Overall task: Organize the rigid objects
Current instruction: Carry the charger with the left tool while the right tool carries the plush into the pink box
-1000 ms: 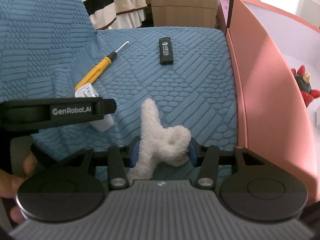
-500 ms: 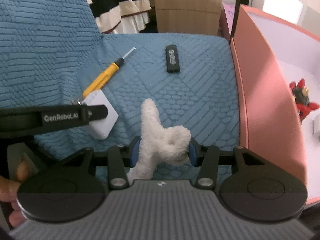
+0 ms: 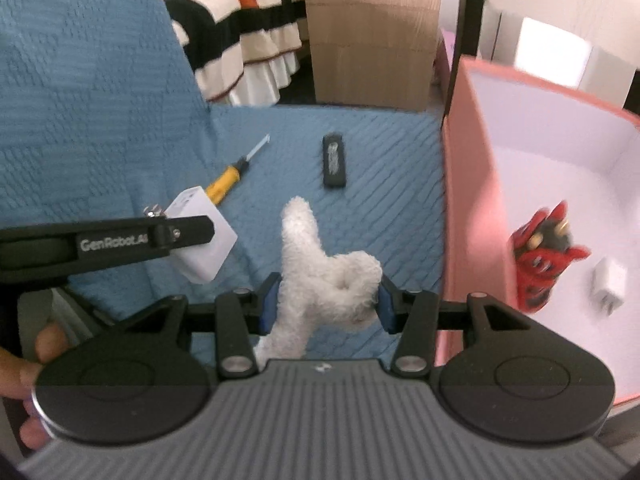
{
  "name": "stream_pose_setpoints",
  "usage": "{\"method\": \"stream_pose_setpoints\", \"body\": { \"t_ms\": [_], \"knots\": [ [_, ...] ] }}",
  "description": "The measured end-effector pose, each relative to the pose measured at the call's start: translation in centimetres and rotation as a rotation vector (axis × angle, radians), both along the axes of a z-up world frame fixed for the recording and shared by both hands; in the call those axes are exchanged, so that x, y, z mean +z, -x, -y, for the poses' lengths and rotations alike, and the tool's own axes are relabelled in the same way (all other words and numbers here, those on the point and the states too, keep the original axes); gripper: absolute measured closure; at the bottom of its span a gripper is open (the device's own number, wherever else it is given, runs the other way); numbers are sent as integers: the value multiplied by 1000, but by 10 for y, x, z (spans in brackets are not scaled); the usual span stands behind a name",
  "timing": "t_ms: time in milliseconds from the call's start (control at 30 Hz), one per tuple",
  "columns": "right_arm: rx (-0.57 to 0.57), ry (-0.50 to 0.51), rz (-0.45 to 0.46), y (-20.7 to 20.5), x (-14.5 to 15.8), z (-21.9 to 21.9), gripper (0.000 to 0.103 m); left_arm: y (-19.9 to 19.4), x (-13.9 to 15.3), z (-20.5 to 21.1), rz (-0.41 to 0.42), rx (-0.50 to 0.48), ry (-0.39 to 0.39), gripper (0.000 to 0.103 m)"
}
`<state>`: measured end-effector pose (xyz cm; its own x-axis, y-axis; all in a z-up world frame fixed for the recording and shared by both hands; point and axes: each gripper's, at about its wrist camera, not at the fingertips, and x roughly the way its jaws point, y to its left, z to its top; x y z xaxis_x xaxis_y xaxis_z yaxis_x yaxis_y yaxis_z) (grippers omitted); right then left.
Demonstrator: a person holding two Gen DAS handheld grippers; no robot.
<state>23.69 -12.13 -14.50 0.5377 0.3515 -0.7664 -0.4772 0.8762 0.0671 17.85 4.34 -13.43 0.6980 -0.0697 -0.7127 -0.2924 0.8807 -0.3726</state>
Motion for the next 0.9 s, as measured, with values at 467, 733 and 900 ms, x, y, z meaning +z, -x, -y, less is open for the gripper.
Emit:
{"method": "stream_pose_setpoints", "body": {
  "t_ms": [467,733,900],
  "knots": [
    [-30,-65,133,-22,87,36,52,-29,100,27,117,-67,-20,71],
    [-65,-64,179,-41,114,65,52,-64,134,66,138,-123,12,71],
    [-97,-82,225,-48,129,91,52,-84,152,97,153,-180,3,71]
  ]
}}
